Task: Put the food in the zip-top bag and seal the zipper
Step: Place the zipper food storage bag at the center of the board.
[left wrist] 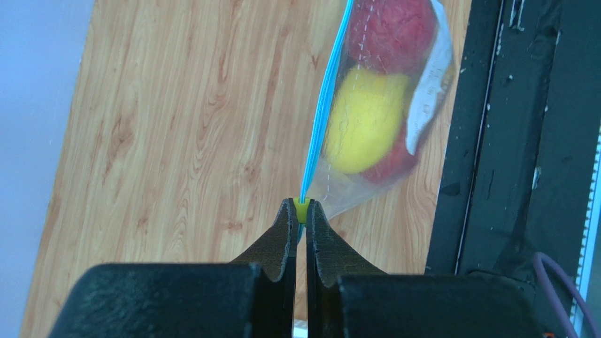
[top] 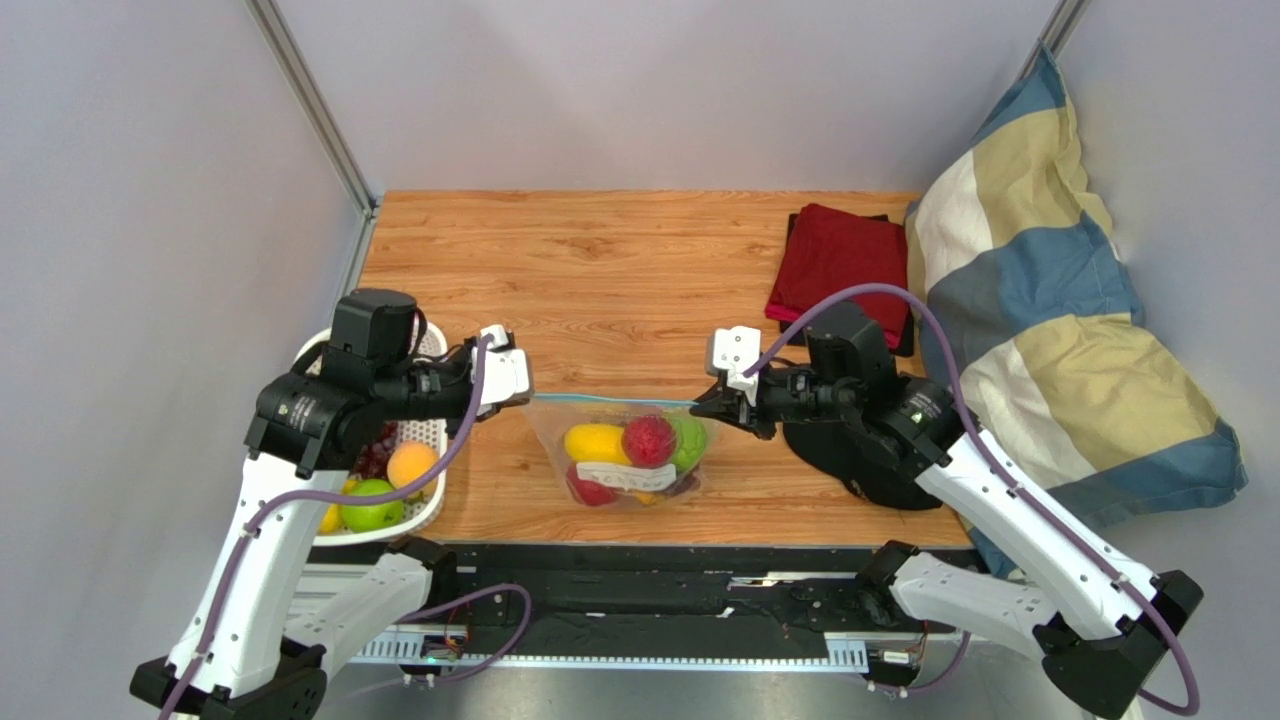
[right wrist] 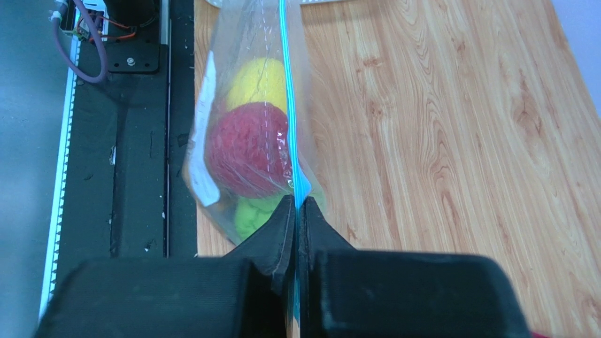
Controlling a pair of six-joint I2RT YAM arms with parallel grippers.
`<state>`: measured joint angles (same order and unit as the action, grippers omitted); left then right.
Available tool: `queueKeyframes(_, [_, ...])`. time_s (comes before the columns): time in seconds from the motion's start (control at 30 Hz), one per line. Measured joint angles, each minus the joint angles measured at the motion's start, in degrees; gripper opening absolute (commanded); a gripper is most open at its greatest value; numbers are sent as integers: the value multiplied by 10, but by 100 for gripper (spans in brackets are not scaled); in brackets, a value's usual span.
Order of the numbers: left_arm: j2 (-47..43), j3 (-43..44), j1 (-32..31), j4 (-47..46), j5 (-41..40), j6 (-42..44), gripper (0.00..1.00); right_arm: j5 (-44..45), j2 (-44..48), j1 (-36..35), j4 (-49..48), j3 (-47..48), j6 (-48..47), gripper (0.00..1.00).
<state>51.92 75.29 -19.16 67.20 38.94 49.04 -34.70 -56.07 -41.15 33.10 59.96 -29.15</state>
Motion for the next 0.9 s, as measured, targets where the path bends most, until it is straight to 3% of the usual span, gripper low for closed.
queueKeyframes(0.23, [81,-30,0,-85,-20,-81,0,35,-48,14,34,1,-6,0])
queueKeyframes(0.47, [282,-44,0,-210,-65,-151,0,52,-226,114,0,17,-24,0])
queueKeyframes(0.67, [353,-31,2,-280,-124,-199,1,58,-329,140,-18,91,-29,0])
queueKeyframes(0.73, [370,-16,5,-293,-144,-210,20,62,-349,143,-25,112,-29,7])
queueKeyframes(0.77, [379,-7,5,-298,-150,-216,28,64,-358,144,-27,120,-28,26])
queueKeyframes(0.8, [387,2,6,-300,-156,-220,45,66,-363,146,-30,126,-27,38])
queueKeyframes(0.83, [393,11,7,-301,-160,-225,51,68,-367,148,-30,131,-25,50])
queueKeyframes(0.87, [396,16,7,-302,-163,-229,74,69,-369,151,-29,135,-21,66])
queueKeyframes(0.9, [396,20,8,-301,-165,-235,90,68,-368,153,-29,136,-17,72])
